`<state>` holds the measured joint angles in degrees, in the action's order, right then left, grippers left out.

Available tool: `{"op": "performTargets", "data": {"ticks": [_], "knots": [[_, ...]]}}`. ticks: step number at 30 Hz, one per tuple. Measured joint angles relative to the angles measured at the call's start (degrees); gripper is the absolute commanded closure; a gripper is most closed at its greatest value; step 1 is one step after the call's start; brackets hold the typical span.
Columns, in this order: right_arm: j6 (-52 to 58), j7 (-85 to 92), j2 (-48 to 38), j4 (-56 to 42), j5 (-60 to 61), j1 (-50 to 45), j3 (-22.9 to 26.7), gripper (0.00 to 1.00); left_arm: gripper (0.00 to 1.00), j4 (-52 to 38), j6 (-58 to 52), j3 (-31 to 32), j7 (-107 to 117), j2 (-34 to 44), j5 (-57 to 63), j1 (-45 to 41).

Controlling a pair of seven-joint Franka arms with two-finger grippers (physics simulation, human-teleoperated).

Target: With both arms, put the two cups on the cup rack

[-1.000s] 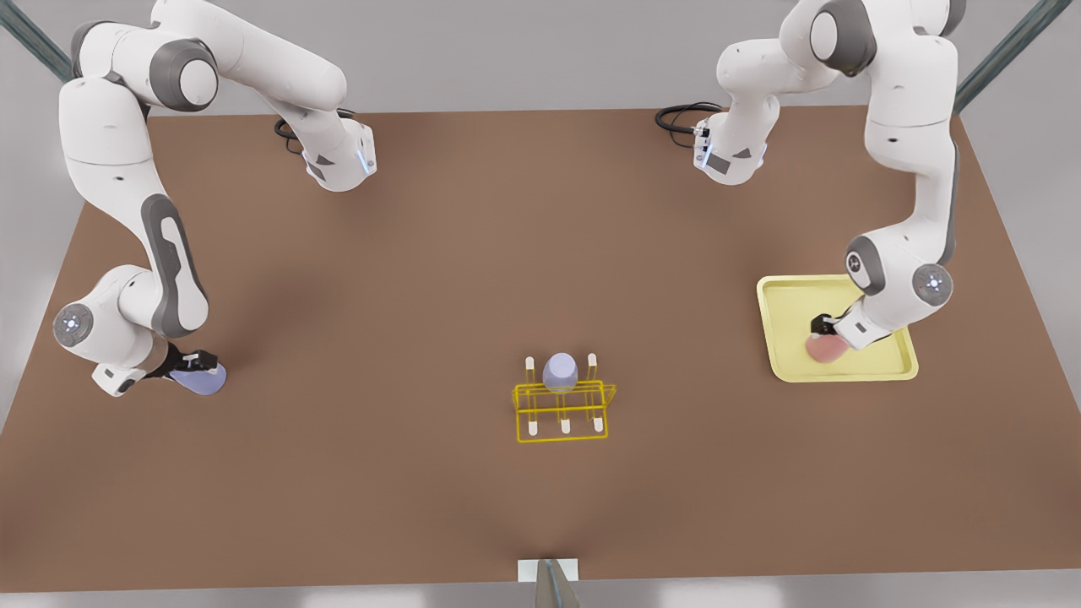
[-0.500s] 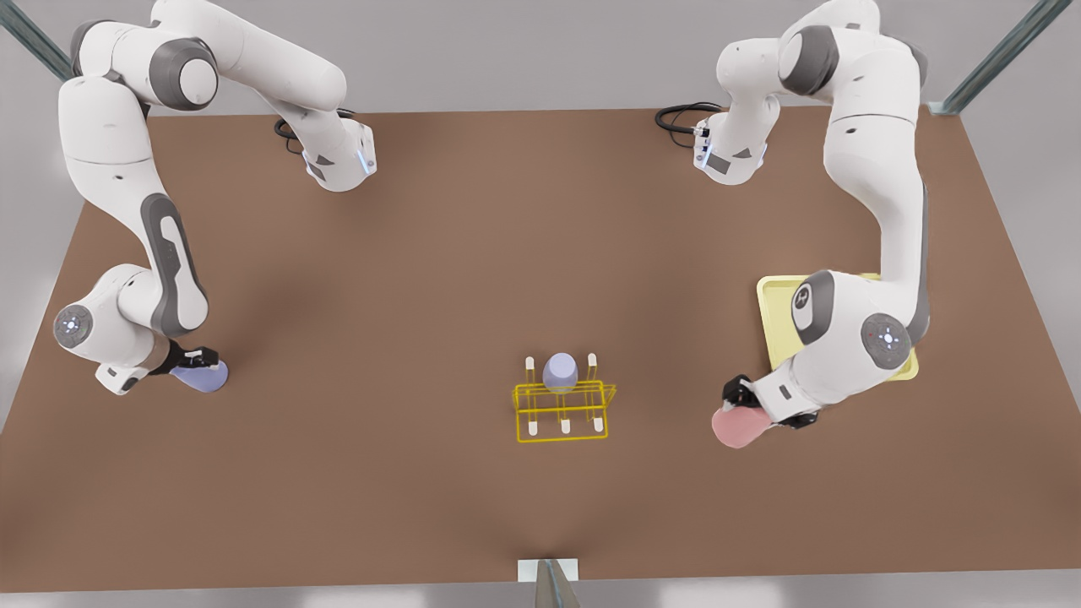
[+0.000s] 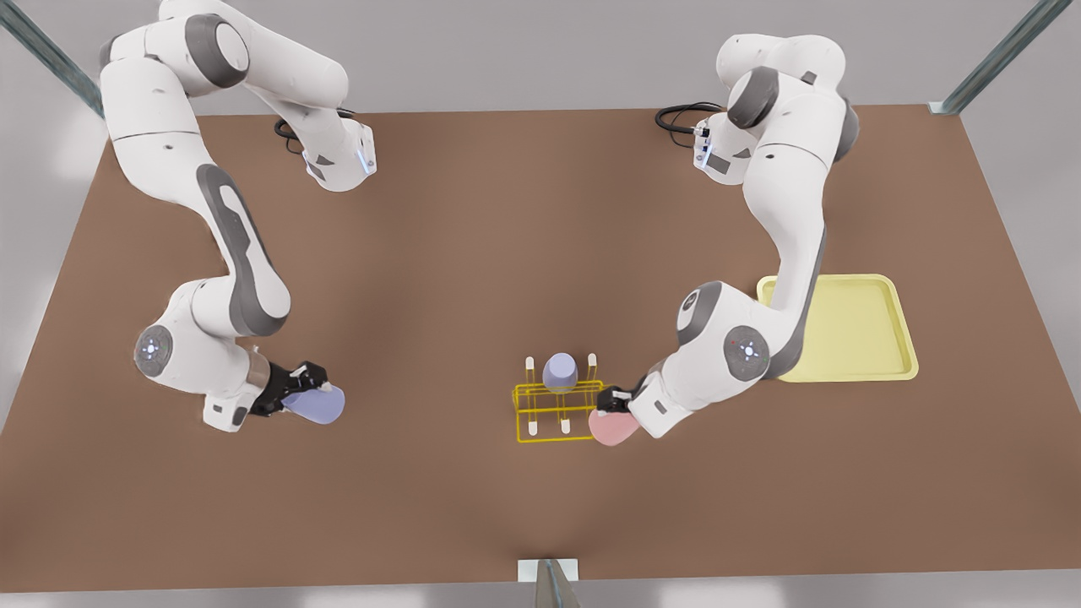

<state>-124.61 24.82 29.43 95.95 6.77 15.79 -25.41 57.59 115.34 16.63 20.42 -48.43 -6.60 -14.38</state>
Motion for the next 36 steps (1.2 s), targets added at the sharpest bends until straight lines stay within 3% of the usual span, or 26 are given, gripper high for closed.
{"op": "performTargets", "data": {"ticks": [7, 8, 13, 17, 20, 22, 24, 36], "knots": [[1.7, -12.9, 9.7, -19.7, 2.2, -15.8, -1.3, 0.15, 0.15, 0.0, 1.4, -0.2, 8.0, -2.9, 0.2, -1.5], [1.8, -14.8, 10.9, -21.7, 2.2, -16.8, -1.4, 0.15, 0.0, 0.0, 1.7, -0.2, 8.9, -3.1, 0.2, -1.6], [-0.2, -23.5, 18.3, -30.1, 2.2, -21.7, -1.0, 0.14, 0.0, 0.0, 2.5, -0.3, 12.6, -3.1, 0.2, -1.8], [-2.3, -29.2, 24.4, -37.0, 2.3, -24.5, -1.1, 0.14, 0.0, -0.4, -4.5, -4.3, 14.5, 4.9, 3.9, 2.5], [-3.7, -32.7, 26.2, -38.4, 2.5, -25.2, -1.6, 0.14, 0.0, -0.2, -14.1, -4.8, 11.6, 11.6, 8.0, 11.4], [-4.6, -34.8, 26.9, -38.6, 2.6, -26.0, -2.0, 0.14, 0.0, 14.3, -17.6, -7.2, 7.8, 23.7, 11.2, 11.8], [-5.3, -36.6, 27.3, -38.6, 2.7, -26.4, -2.0, 0.14, 0.0, 22.0, -19.4, -9.2, 4.4, 30.2, 12.9, 9.7], [-6.3, -44.1, 27.4, -37.6, 2.8, -26.5, -3.5, 0.14, 0.0, 24.1, -26.2, -9.4, -9.8, 31.0, 10.9, 9.5]]}}
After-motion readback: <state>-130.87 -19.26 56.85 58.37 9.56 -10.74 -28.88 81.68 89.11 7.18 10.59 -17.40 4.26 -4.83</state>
